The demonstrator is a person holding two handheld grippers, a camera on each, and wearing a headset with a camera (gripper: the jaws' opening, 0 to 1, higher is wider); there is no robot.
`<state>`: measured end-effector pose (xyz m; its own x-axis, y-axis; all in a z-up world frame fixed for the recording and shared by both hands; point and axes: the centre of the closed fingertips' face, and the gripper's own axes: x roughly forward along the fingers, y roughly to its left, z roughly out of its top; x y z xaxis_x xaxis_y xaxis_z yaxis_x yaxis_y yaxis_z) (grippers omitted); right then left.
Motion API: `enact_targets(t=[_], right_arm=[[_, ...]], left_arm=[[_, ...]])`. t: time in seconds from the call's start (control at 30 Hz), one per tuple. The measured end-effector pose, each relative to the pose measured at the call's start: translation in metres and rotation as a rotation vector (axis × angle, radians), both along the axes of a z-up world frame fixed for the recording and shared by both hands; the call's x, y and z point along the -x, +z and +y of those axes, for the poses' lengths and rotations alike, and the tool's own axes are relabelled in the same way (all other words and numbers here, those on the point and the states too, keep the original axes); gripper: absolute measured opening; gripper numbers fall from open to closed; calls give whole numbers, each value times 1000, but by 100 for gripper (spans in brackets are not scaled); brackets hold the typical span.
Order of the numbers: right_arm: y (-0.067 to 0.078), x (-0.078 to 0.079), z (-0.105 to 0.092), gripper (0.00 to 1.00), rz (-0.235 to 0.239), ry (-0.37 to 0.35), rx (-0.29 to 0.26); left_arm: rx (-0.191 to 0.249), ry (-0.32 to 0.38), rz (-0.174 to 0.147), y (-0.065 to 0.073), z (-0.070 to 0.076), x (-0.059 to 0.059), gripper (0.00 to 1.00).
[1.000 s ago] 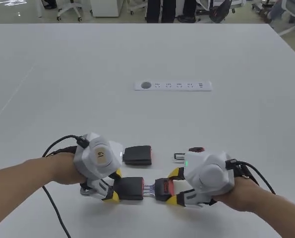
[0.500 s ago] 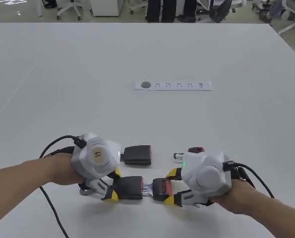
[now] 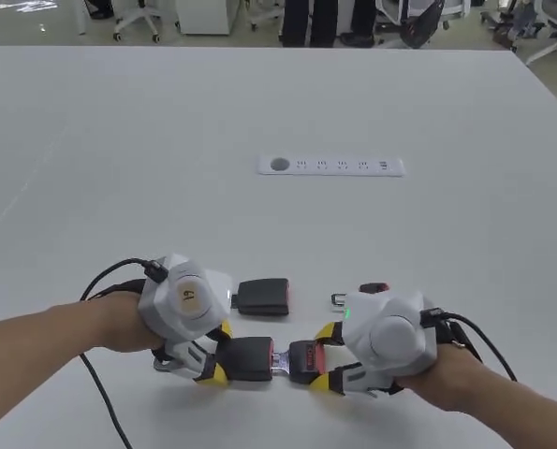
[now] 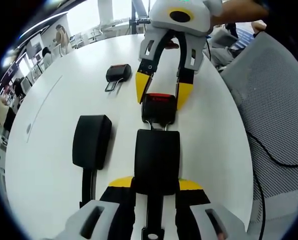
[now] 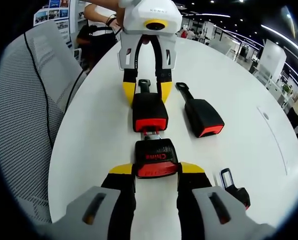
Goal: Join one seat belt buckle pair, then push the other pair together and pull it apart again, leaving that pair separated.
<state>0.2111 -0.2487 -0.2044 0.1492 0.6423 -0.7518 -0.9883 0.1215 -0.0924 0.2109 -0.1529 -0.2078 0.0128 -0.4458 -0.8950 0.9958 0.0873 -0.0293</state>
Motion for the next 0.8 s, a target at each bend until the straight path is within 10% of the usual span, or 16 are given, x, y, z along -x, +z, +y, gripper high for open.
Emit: enact_targets(t=[0.8], right_arm=[[2, 6, 17, 29, 18, -1, 34]], left_arm=[[-28, -27, -4, -1, 0, 2, 29]])
